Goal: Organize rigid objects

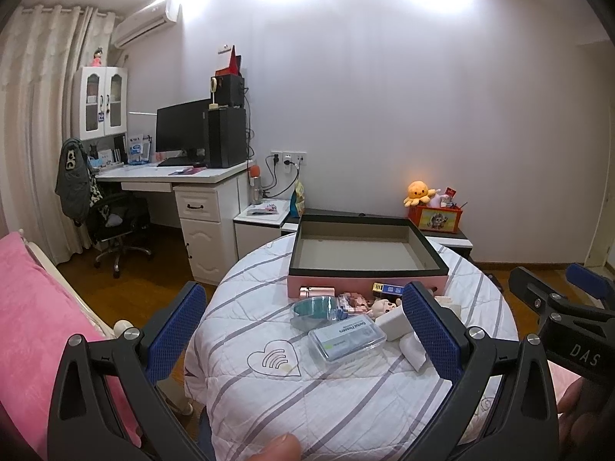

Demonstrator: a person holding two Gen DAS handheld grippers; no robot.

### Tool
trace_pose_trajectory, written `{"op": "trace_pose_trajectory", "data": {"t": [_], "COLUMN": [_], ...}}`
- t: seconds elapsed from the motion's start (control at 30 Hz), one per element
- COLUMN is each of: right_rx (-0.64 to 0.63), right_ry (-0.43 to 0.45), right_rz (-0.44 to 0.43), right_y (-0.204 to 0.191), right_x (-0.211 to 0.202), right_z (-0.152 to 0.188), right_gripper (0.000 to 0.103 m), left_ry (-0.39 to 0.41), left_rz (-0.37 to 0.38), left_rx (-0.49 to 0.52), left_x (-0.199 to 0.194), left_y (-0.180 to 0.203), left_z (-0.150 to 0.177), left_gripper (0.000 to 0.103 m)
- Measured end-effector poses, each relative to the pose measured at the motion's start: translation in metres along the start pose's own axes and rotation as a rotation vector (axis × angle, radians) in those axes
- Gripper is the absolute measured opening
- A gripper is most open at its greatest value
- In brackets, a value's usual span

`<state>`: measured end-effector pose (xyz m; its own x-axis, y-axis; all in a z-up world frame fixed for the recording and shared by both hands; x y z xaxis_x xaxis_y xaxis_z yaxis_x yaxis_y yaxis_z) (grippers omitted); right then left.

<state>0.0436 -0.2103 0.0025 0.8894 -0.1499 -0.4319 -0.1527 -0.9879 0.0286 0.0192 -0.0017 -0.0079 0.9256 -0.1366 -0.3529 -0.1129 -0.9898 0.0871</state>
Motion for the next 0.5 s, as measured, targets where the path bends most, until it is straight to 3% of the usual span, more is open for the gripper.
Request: {"op": "trace_pose_trajectory", "data": {"t": [0.5], "right_rx": [0.0], "right_ry": [0.003], "right_rz": [-0.005], "right_y": [-0.0016], "right_x": [-0.0001], "right_z": [-0.0015], "right_gripper": [0.103], "left_ry": [0.016], "left_rz": [0.008], "left_rx": [0.006], "left_x": [-0.0028], "left_y": [0.0008], "left_z": [0.0002], "left_gripper": [0.103]}}
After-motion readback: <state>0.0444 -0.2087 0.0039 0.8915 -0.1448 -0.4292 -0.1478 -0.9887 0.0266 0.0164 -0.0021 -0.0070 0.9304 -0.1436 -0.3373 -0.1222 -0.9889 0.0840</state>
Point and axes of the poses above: each gripper's, at about its wrist camera, not at the fingertips, and x roughly the way its jaws point, y to its right, z to its underside, the point moved 3 cm from there along x, roughly the way its jaws point, and after that the axes turned 10 degrees about z, right-handed, at the moved point
